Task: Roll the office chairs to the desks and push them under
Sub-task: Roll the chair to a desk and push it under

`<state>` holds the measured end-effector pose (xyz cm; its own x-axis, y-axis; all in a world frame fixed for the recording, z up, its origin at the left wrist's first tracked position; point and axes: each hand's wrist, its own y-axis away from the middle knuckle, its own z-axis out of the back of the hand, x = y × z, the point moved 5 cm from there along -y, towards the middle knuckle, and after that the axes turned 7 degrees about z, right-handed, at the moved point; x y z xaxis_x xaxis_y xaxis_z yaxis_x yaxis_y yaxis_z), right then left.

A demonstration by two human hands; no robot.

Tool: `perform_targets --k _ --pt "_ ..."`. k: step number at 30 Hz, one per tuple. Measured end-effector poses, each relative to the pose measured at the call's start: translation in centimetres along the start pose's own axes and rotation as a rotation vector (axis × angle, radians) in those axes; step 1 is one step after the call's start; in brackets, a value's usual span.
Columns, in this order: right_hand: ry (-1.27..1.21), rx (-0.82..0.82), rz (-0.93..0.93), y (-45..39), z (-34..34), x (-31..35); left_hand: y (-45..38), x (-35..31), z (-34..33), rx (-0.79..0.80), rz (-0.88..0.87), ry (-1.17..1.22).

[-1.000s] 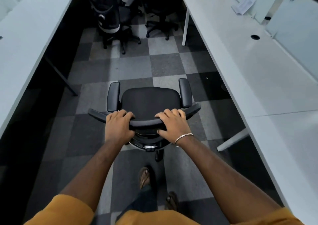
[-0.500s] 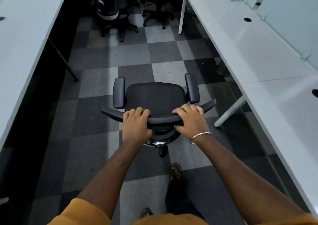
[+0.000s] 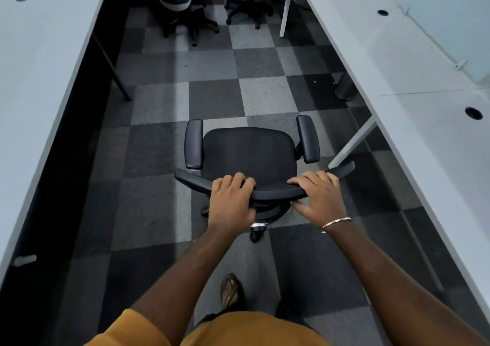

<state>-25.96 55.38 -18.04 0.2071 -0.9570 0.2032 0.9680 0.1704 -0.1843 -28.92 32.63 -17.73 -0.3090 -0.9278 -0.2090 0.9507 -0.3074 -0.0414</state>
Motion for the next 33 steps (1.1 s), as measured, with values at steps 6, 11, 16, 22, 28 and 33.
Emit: perform_targets --k 6,11,16,22,28,33 --pt "-0.022 -0.016 0.048 7.0 0.9 0.7 7.0 -2.5 -0.3 -0.009 0.012 -0.021" --pt "-0.050 -0.059 0.116 12.8 2.0 1.1 12.6 -4.9 -0.6 -0.045 0.051 -0.047" --pt "-0.097 -0.058 0.180 19.2 2.7 1.1 18.3 -7.6 -1.0 -0.066 0.109 -0.067" --pt "-0.124 -0.019 0.213 26.4 4.4 1.5 25.4 -10.9 -1.3 -0.050 0.118 -0.090" --pt "-0.120 -0.002 0.160 33.7 5.8 1.8 32.2 -14.7 -1.5 -0.020 0.010 -0.081" --pt "-0.093 -0.035 0.053 39.5 7.1 3.0 36.9 -16.8 -1.7 0.045 -0.179 -0.063"
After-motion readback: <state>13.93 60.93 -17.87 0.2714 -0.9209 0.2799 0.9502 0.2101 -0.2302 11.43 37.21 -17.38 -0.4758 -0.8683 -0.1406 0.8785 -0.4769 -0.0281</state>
